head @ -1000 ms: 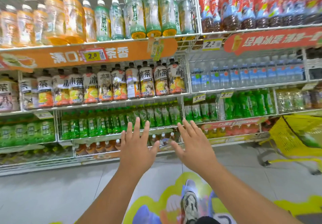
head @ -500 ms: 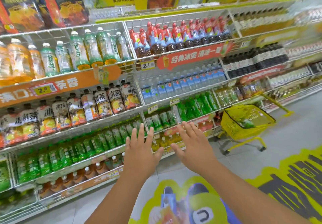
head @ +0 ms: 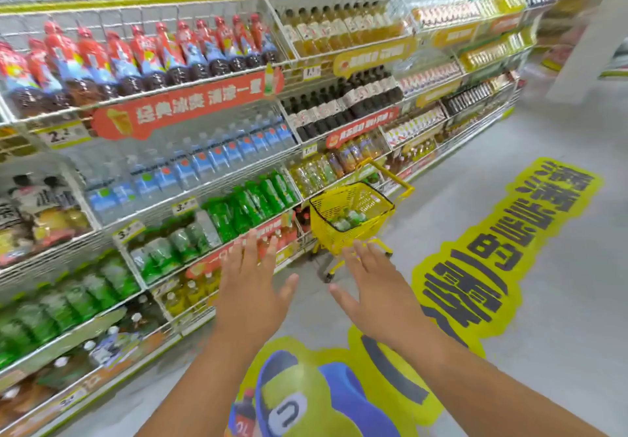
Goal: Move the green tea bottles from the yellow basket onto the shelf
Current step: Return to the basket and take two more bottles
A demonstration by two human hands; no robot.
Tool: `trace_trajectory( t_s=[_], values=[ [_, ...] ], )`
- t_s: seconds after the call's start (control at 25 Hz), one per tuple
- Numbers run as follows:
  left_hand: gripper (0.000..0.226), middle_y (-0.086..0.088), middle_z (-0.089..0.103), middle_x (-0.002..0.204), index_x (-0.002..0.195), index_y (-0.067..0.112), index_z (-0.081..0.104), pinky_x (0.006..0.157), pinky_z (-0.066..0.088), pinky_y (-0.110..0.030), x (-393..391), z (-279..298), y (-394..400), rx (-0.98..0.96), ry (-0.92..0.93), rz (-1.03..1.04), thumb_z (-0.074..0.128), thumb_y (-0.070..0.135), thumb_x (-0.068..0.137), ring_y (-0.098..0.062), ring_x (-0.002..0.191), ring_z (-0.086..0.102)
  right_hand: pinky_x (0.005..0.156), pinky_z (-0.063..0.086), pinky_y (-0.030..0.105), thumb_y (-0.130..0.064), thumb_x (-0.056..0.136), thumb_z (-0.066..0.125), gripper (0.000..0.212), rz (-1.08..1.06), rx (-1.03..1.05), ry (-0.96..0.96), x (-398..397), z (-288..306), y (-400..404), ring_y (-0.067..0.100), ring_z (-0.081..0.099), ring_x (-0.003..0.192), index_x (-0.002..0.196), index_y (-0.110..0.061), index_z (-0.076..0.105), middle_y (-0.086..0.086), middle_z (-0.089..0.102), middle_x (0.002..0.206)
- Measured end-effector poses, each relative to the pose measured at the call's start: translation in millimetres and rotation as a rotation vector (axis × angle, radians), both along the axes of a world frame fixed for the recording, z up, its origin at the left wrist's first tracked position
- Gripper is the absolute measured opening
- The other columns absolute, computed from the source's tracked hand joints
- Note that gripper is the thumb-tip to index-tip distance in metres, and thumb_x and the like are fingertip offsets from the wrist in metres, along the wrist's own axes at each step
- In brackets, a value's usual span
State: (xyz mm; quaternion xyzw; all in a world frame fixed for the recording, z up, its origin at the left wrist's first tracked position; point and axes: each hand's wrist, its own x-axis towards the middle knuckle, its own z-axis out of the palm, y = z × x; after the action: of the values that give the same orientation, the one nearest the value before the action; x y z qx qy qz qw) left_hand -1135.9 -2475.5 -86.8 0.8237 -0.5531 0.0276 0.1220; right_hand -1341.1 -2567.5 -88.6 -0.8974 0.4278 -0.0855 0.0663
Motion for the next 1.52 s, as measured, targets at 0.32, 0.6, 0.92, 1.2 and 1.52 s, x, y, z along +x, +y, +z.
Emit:
trace_trajectory(
  t_s=[0.32, 0.6, 0.92, 1.2, 1.52],
  values=[
    [0.086, -0.013, 0.019, 0.169, 0.159, 0.025, 0.033, 0.122, 0.022, -0.057, -47, -13, -190, -0.02, 0.014, -0.17, 0.019, 0.073, 0.088, -0.039, 0.154, 0.02, 0.122, 0.027, 0.042, -0.068, 0.092, 0.026, 0.083, -0.129, -0.1, -0.031, -46, -5, -159, 0.029, 0.026, 0.153, 0.155, -0.015, 0.039, 0.01, 0.033, 0.163],
    [0.089, -0.01, 0.01, 0.171, 0.162, 0.026, 0.026, 0.124, 0.021, -0.055, -20, -36, -384, 0.01, 0.027, -0.255, 0.014, 0.074, 0.088, -0.037, 0.156, 0.015, 0.115, 0.04, 0.047, -0.067, 0.094, 0.036, 0.077, -0.226, -0.081, -0.001, -19, -22, -327, 0.031, 0.037, 0.148, 0.152, -0.017, 0.045, 0.009, 0.041, 0.159],
    [0.086, -0.013, 0.013, 0.17, 0.161, 0.023, 0.029, 0.122, 0.023, -0.055, 13, -47, -544, 0.046, 0.042, -0.242, 0.021, 0.071, 0.09, -0.039, 0.154, 0.018, 0.109, 0.047, 0.05, -0.066, 0.094, 0.034, 0.079, -0.211, -0.01, 0.046, 20, -33, -489, 0.032, 0.042, 0.145, 0.148, -0.012, 0.051, 0.012, 0.047, 0.155],
    [0.081, -0.005, -0.005, 0.172, 0.163, 0.031, 0.013, 0.126, 0.009, -0.05, 17, -101, -658, 0.076, 0.147, 0.01, 0.032, 0.069, 0.095, -0.031, 0.158, -0.001, 0.115, 0.039, 0.052, -0.068, 0.094, 0.034, 0.08, 0.023, 0.055, 0.032, 54, -81, -651, 0.033, 0.033, 0.15, 0.152, -0.014, 0.045, 0.012, 0.039, 0.16],
    [0.078, -0.004, 0.003, 0.172, 0.163, 0.03, 0.018, 0.127, 0.014, -0.048, 32, -160, -784, 0.036, 0.269, 0.401, 0.046, 0.061, 0.097, -0.03, 0.158, 0.006, 0.127, 0.012, 0.046, -0.07, 0.096, 0.018, 0.082, 0.373, 0.256, 0.177, 95, -151, -830, 0.022, -0.006, 0.157, 0.163, -0.022, 0.01, 0.001, -0.001, 0.171]
  ],
)
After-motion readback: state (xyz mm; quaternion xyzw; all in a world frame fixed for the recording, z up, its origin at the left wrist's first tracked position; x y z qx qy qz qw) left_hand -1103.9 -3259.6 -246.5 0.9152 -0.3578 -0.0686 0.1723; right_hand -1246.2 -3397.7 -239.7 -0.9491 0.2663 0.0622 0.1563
